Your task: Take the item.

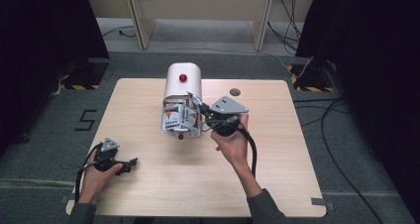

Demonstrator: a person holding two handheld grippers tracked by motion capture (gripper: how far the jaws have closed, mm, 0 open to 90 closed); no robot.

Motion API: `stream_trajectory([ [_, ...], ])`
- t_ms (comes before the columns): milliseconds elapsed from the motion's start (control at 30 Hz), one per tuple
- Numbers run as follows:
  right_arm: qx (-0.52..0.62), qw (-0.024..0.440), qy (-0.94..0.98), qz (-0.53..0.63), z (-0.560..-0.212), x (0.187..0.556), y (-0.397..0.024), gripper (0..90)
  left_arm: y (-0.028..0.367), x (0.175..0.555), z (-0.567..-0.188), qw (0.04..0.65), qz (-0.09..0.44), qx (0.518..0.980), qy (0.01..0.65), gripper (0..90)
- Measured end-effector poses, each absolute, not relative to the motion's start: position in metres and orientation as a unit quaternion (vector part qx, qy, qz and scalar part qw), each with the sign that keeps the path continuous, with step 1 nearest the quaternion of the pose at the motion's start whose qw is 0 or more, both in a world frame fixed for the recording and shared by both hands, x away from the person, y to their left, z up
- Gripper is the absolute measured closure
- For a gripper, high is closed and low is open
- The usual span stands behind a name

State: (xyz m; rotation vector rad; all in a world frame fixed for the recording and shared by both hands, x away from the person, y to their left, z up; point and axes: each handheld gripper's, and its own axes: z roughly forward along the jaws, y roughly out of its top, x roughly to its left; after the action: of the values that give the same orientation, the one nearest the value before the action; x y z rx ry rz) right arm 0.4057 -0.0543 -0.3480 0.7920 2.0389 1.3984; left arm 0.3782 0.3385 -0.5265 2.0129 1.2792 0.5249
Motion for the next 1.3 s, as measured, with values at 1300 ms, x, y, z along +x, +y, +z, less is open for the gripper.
stream_trajectory([
  [1300,0.335,0.301,0.736,0.506,-0.36,0.409,-0.119,87.8,0.338,0.378,-0.527,0.343,0.202,0.774,0.492,0.0],
])
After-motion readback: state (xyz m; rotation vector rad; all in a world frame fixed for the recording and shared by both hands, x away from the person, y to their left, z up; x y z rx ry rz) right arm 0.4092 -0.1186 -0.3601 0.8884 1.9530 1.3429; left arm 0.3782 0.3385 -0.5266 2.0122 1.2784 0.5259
